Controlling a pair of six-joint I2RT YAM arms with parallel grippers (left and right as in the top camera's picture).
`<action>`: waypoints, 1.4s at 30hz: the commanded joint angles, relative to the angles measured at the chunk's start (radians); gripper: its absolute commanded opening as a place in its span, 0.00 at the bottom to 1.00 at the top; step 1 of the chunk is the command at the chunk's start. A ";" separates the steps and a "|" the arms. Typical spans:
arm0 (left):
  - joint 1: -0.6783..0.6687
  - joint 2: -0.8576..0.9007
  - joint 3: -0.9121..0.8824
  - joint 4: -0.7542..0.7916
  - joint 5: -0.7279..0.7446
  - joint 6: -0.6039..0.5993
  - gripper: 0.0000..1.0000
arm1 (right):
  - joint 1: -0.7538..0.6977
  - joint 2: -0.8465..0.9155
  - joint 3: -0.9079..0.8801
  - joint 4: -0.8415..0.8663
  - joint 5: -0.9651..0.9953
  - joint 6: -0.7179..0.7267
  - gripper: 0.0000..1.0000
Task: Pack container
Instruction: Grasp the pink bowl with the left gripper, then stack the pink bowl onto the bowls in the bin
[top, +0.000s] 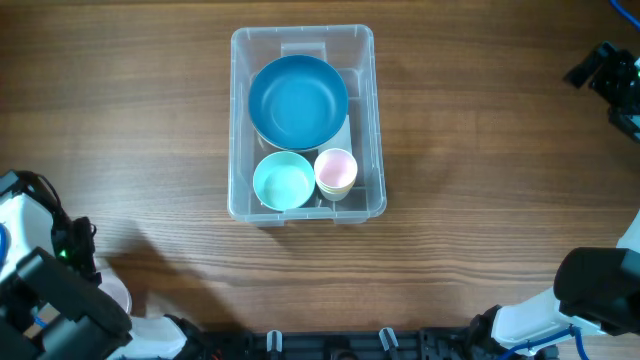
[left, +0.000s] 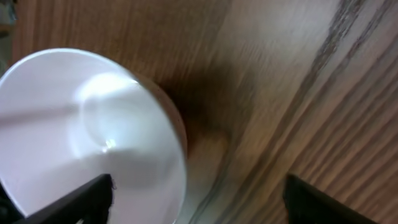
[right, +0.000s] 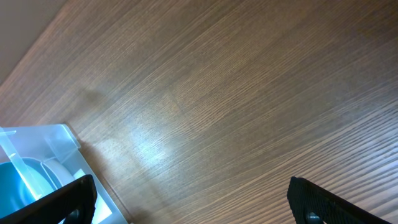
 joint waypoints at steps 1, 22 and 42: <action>0.006 0.066 -0.008 0.036 -0.013 0.064 0.66 | 0.006 0.009 -0.003 0.000 -0.010 -0.002 1.00; -0.003 0.071 0.024 0.053 0.080 0.172 0.04 | 0.006 0.009 -0.003 0.002 -0.005 -0.003 0.99; -1.258 -0.121 0.734 -0.155 0.266 0.961 0.04 | 0.006 0.009 -0.003 -0.002 -0.006 -0.003 1.00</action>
